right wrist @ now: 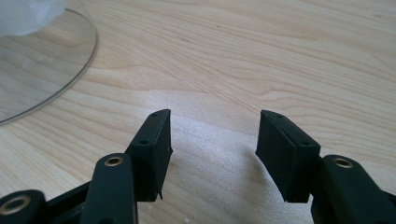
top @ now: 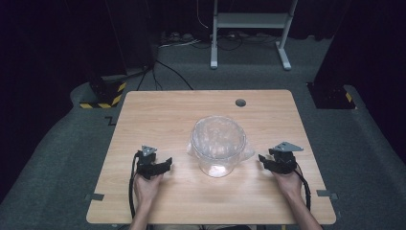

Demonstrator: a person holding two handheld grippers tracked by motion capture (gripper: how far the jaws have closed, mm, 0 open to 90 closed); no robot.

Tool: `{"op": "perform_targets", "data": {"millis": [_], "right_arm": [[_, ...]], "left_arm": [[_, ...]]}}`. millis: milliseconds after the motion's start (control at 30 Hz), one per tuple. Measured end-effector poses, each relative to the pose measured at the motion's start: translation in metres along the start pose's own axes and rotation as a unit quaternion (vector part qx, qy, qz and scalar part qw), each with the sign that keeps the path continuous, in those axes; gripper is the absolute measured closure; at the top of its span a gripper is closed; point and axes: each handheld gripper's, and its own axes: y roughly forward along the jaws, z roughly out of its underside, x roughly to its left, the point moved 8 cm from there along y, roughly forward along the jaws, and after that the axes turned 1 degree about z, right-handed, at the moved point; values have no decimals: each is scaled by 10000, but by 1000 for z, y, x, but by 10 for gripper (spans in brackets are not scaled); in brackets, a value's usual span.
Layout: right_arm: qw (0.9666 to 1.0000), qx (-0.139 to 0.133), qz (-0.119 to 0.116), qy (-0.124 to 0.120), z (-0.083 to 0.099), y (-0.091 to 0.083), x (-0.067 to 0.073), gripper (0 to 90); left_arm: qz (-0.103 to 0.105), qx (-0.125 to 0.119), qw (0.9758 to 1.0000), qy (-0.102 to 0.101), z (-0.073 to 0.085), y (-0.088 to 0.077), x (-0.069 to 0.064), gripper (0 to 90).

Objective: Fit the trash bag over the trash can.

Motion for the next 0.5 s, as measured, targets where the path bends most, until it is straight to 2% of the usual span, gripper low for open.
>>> {"op": "perform_targets", "data": {"millis": [167,233,267,300,333,367,500], "right_arm": [[10000,54,75,25,2,2,-3,447],[9999,113,106,-70,2,3,-2,443],[9998,139,101,-92,3,4,-2,441],[9998,139,101,-92,3,4,-2,441],[9998,155,89,-20,3,4,-2,435],[9998,153,113,-27,3,4,-2,424],[9996,152,221,-48,3,3,-2,397]], "left_arm": [[-122,-20,9999,38,0,1,4,262],[-174,-24,9998,96,0,2,5,267],[-329,-55,9991,257,0,4,5,267],[-329,-55,9991,257,0,4,5,266],[-412,-54,9985,350,1,6,4,262],[-466,-48,9983,340,0,6,4,260],[-472,-48,9983,327,1,6,4,259]]}}
